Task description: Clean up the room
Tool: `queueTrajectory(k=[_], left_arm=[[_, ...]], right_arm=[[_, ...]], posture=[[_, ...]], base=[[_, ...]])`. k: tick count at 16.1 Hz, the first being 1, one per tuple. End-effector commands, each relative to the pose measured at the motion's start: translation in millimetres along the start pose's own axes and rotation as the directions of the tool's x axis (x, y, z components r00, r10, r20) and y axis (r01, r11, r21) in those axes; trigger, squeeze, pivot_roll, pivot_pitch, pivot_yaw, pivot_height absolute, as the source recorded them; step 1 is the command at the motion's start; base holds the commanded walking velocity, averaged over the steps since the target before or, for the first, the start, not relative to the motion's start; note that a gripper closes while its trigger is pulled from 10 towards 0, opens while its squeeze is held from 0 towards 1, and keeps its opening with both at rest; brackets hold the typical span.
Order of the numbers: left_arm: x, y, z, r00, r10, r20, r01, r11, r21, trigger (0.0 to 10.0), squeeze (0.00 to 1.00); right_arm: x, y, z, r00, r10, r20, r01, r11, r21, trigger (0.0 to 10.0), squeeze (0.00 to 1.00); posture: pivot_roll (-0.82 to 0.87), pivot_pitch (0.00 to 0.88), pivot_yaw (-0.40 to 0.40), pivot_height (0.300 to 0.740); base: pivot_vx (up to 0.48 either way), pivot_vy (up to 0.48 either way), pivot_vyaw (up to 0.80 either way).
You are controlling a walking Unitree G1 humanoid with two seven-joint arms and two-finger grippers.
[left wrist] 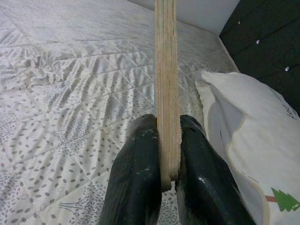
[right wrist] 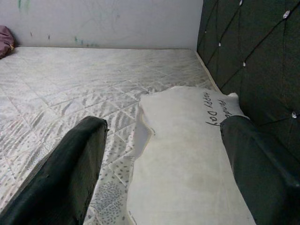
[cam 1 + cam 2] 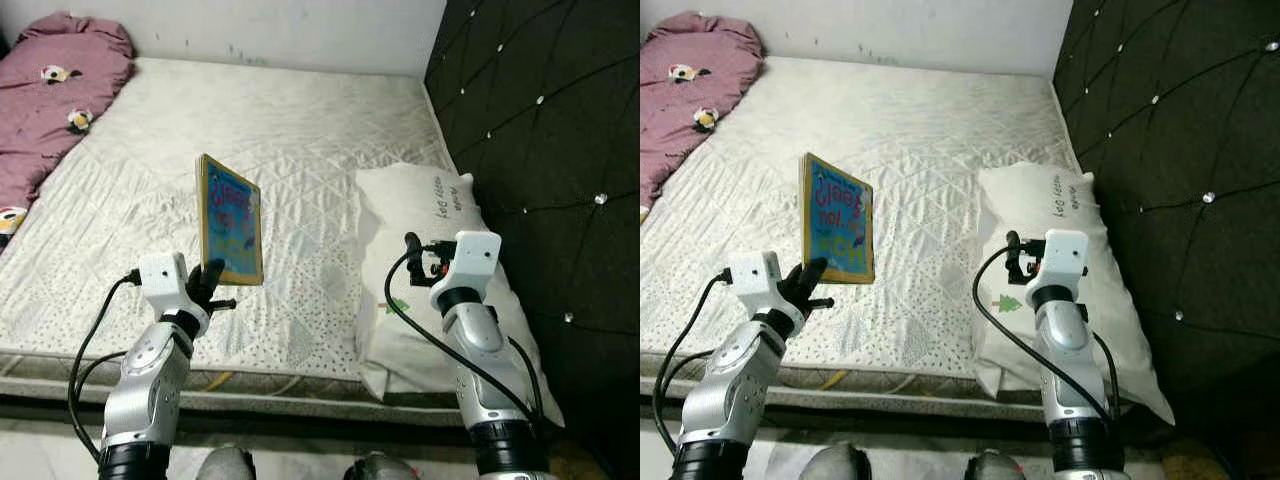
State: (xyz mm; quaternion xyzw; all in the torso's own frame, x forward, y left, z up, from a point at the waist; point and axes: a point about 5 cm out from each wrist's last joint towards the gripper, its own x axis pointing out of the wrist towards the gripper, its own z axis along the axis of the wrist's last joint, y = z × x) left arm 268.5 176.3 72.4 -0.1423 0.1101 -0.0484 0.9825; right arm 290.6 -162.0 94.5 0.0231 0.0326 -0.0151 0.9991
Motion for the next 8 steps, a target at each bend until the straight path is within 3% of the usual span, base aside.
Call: queueTrajectory(k=[1,5,7,8], left_arm=[[0.6,-4.1,10.9,0.999,-0.024,0.049,0.023,0.999,0.025,10.0,0.00],[-1.6,-6.5,18.3,0.997,0.023,0.077,-0.021,1.000,-0.015,10.0,0.00],[-13.1,-15.2,16.6,0.998,-0.019,0.057,0.013,0.995,0.104,10.0,0.00],[-15.8,-13.4,14.5,0.998,-0.035,0.050,0.029,0.993,0.113,10.0,0.00]], right_arm=[[0.1,-0.7,2.0,1.000,0.004,0.003,-0.004,1.000,0.002,10.0,0.00],[0.3,-1.0,0.1,1.000,0.000,-0.006,0.000,1.000,0.004,10.0,0.00],[0.0,-1.8,-0.5,1.000,0.001,-0.007,-0.001,1.000,0.001,10.0,0.00],[0.2,-1.5,-0.6,1.000,0.003,-0.009,-0.003,1.000,-0.002,10.0,0.00]], posture=[[-0.01,0.000,-0.031,0.653],[-0.02,0.000,-0.029,0.628],[-0.01,0.000,-0.032,0.628],[-0.01,0.000,-0.033,0.628]], base=[[0.000,0.000,0.00],[0.000,0.000,0.00],[0.000,0.000,0.00],[0.000,0.000,0.00]])
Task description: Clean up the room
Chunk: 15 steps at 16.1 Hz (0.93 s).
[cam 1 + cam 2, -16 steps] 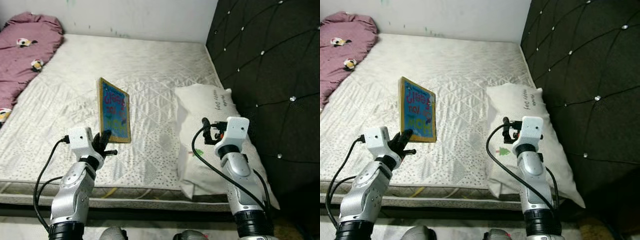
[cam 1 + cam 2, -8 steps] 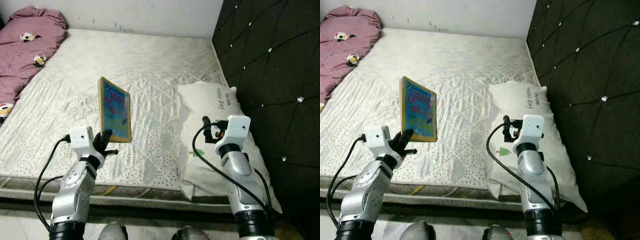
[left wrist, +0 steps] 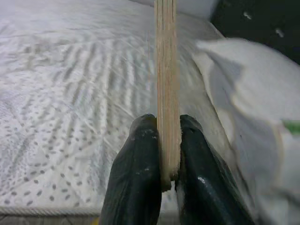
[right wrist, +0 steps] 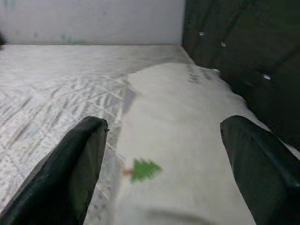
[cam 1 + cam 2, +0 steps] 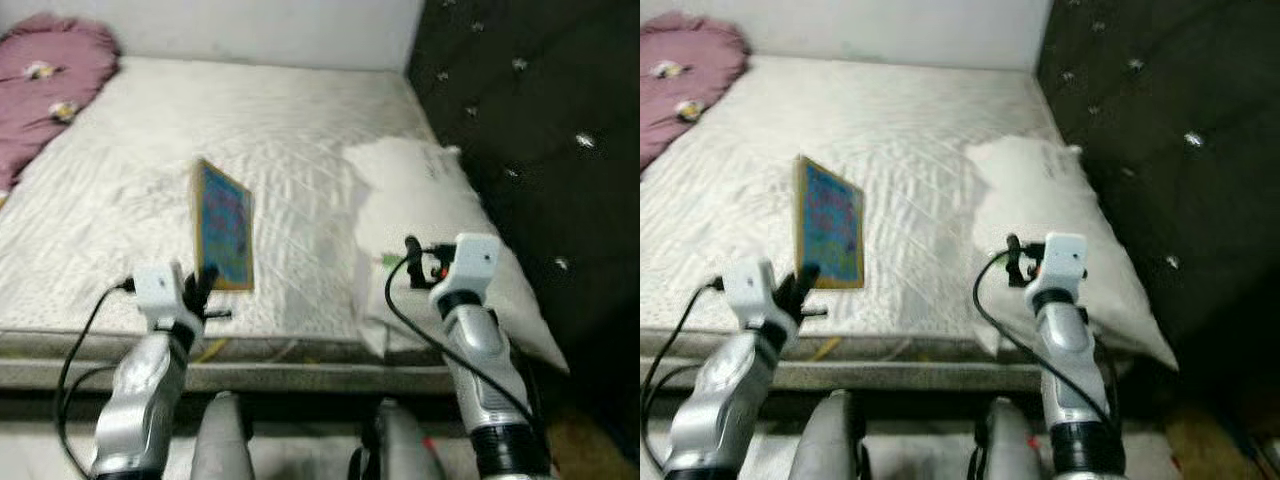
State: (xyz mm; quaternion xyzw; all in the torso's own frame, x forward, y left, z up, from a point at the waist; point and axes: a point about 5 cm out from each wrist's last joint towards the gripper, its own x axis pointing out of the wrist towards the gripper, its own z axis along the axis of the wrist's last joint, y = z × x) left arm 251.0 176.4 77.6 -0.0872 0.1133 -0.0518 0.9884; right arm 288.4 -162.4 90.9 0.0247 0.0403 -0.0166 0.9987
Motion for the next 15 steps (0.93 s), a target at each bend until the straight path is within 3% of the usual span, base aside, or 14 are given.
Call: queueTrajectory(k=[1,2,4,6,11,15], left_arm=[[0.1,-6.6,15.0,0.995,-0.044,0.086,0.040,0.998,0.046,10.0,0.00],[-0.9,-0.7,16.0,0.994,0.026,0.108,-0.029,0.999,0.028,10.0,0.00],[-1.5,0.9,16.6,0.992,0.052,0.116,-0.053,0.999,0.009,10.0,0.00],[-2.4,-3.0,15.4,0.993,0.031,0.111,-0.031,1.000,-0.003,10.0,0.00],[2.6,-3.0,21.5,0.991,0.003,0.137,0.001,0.999,-0.032,10.0,0.00],[3.8,-3.8,20.9,0.991,-0.007,0.135,0.012,0.999,-0.039,10.0,0.00]], right_arm=[[2.0,-1.2,3.0,1.000,0.007,0.004,-0.007,1.000,-0.008,10.0,0.00],[1.5,-2.0,4.0,1.000,-0.001,0.001,0.001,1.000,-0.014,10.0,0.00],[-1.6,-1.9,5.5,1.000,-0.005,-0.005,0.004,1.000,-0.009,10.0,0.00],[-11.8,3.8,6.0,1.000,0.029,-0.001,-0.029,0.999,-0.027,10.0,0.00],[-8.5,6.2,8.1,0.999,0.032,-0.001,-0.032,0.999,-0.026,10.0,0.00],[-10.0,5.2,7.3,1.000,0.030,-0.008,-0.030,0.999,-0.023,10.0,0.00]], posture=[[0.00,0.000,-0.040,0.628],[0.01,0.000,-0.054,0.628],[0.01,0.000,-0.063,0.628],[0.00,0.000,-0.066,0.628],[0.00,0.000,-0.048,0.628],[-0.01,0.000,-0.049,0.628]], base=[[0.000,0.000,0.00],[0.000,0.000,0.00],[0.000,0.000,0.00],[0.000,0.000,0.00],[0.000,0.000,0.00],[0.249,0.000,0.00]])
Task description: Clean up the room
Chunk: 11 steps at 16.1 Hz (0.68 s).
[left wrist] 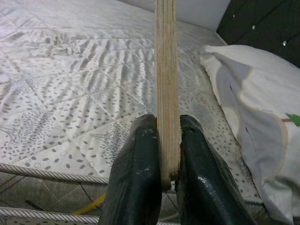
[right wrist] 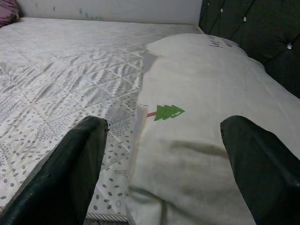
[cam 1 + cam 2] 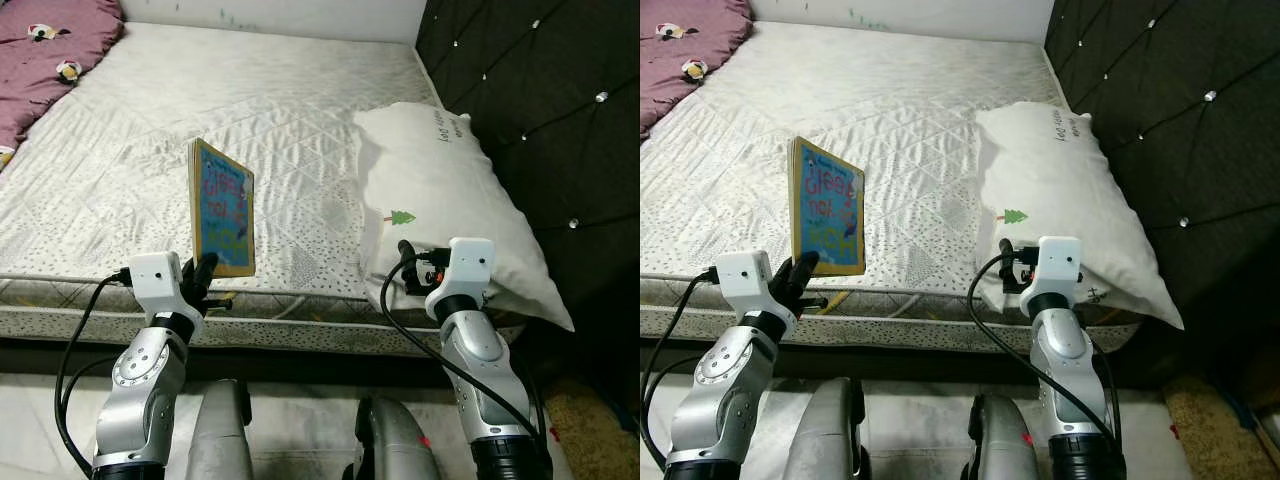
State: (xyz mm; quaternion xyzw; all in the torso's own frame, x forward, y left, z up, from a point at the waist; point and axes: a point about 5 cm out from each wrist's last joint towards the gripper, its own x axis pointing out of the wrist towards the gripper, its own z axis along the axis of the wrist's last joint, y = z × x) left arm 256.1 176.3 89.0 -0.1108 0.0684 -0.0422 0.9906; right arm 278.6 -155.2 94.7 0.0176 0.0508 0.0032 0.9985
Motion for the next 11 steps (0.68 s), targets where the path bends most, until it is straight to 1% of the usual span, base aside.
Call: queueTrajectory(k=[1,5,11], left_arm=[[2.3,-2.5,8.4,0.999,-0.018,0.040,0.018,1.000,0.003,10.0,0.00],[2.6,-3.2,8.1,0.999,-0.026,0.039,0.026,1.000,0.000,10.0,0.00],[3.3,-4.2,6.9,0.999,-0.031,0.035,0.031,1.000,-0.001,10.0,0.00]], right_arm=[[0.2,-2.0,4.4,1.000,-0.008,0.013,0.008,1.000,-0.008,10.0,0.00],[-0.2,-2.9,4.2,1.000,-0.012,0.008,0.012,1.000,-0.007,10.0,0.00],[0.1,-2.9,3.3,1.000,-0.007,-0.001,0.007,1.000,-0.006,10.0,0.00]], posture=[[0.00,0.000,-0.050,0.628],[-0.01,0.000,-0.051,0.628],[-0.01,0.000,-0.052,0.628]], base=[[0.259,0.000,0.00],[0.280,0.000,0.00],[0.480,0.000,0.00]])
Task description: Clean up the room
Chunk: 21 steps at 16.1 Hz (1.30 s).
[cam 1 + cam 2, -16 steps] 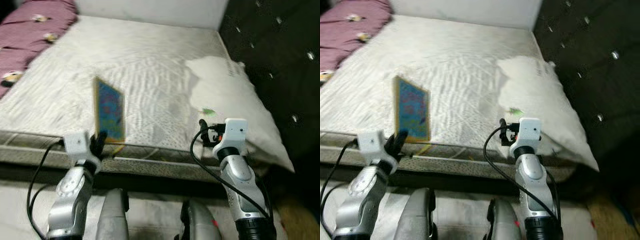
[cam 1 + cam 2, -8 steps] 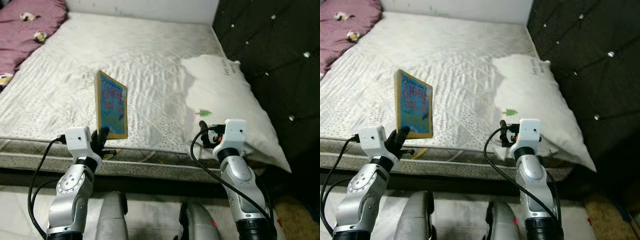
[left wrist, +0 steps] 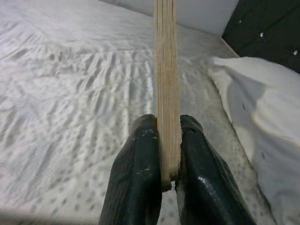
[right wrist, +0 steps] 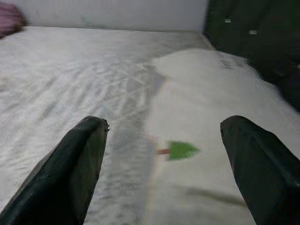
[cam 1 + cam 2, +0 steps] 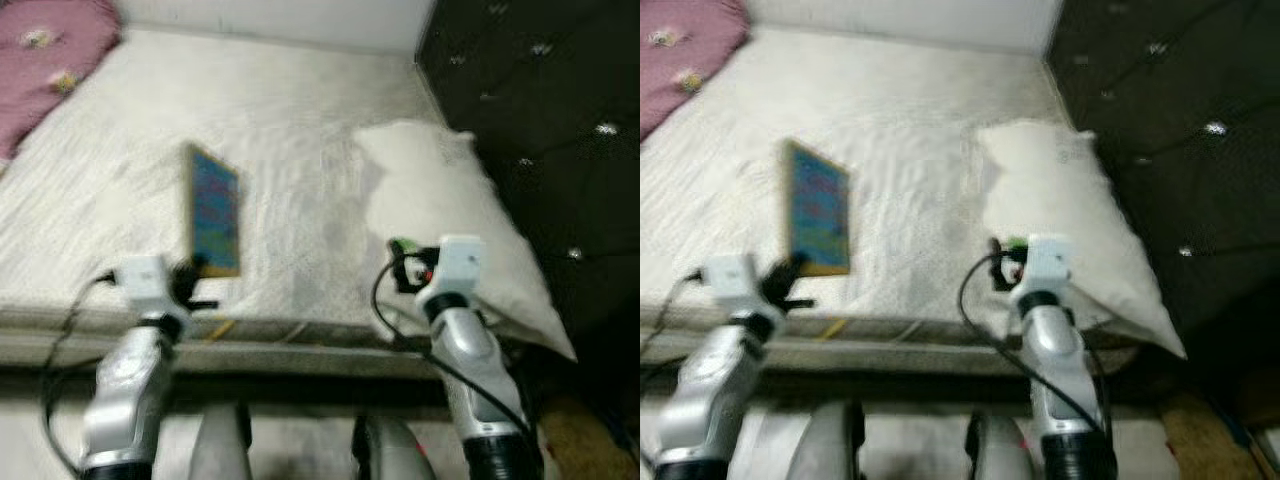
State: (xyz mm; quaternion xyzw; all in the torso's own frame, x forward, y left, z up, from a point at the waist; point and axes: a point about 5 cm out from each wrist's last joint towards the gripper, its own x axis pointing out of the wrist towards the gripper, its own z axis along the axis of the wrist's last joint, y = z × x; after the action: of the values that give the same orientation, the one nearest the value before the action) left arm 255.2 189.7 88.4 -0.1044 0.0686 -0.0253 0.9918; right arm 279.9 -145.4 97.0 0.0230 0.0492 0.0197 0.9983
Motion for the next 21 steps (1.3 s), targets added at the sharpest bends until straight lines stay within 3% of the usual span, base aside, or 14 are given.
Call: queueTrajectory(k=[1,7,10,14,18,21], left_arm=[[5.0,-17.5,4.7,0.997,-0.066,0.031,0.067,0.998,-0.012,10.0,0.00],[7.7,-20.8,0.0,0.998,-0.069,0.001,0.069,0.997,-0.018,10.0,0.00],[14.9,-19.5,-7.9,0.993,-0.060,-0.097,0.049,0.992,-0.113,10.0,0.00],[32.9,-30.5,-14.2,0.967,-0.185,-0.173,0.163,0.978,-0.133,10.0,0.00],[46.3,-37.6,-18.9,0.936,-0.249,-0.248,0.198,0.957,-0.213,10.0,0.00],[58.3,-38.7,-22.1,0.932,-0.229,-0.279,0.155,0.952,-0.263,10.0,0.00]], right_arm=[[-1.4,-12.6,1.3,0.999,-0.040,-0.005,0.040,0.999,-0.015,10.0,0.00],[-1.7,-13.3,0.5,0.999,-0.041,-0.007,0.041,0.999,-0.018,10.0,0.00],[-2.3,-13.7,0.4,0.999,-0.034,-0.010,0.034,0.999,-0.022,10.0,0.00],[-1.3,-11.2,1.9,1.000,-0.020,-0.009,0.020,0.999,-0.032,10.0,0.00],[-2.8,-10.0,7.1,1.000,-0.015,0.010,0.015,0.998,-0.056,10.0,0.00],[-2.8,-10.5,8.4,1.000,-0.009,0.013,0.010,0.998,-0.060,10.0,0.00]], posture=[[-0.01,0.000,-0.053,0.628],[-0.01,0.000,-0.056,0.628],[-0.01,0.000,-0.063,0.628],[-0.03,0.000,-0.067,0.590],[-0.06,0.012,-0.053,0.571],[-0.06,0.010,-0.058,0.566]], base=[[0.480,0.000,0.00],[0.296,0.000,0.00],[0.000,0.000,0.00],[0.000,0.000,0.00],[0.000,0.000,0.00],[0.000,0.000,0.00]])
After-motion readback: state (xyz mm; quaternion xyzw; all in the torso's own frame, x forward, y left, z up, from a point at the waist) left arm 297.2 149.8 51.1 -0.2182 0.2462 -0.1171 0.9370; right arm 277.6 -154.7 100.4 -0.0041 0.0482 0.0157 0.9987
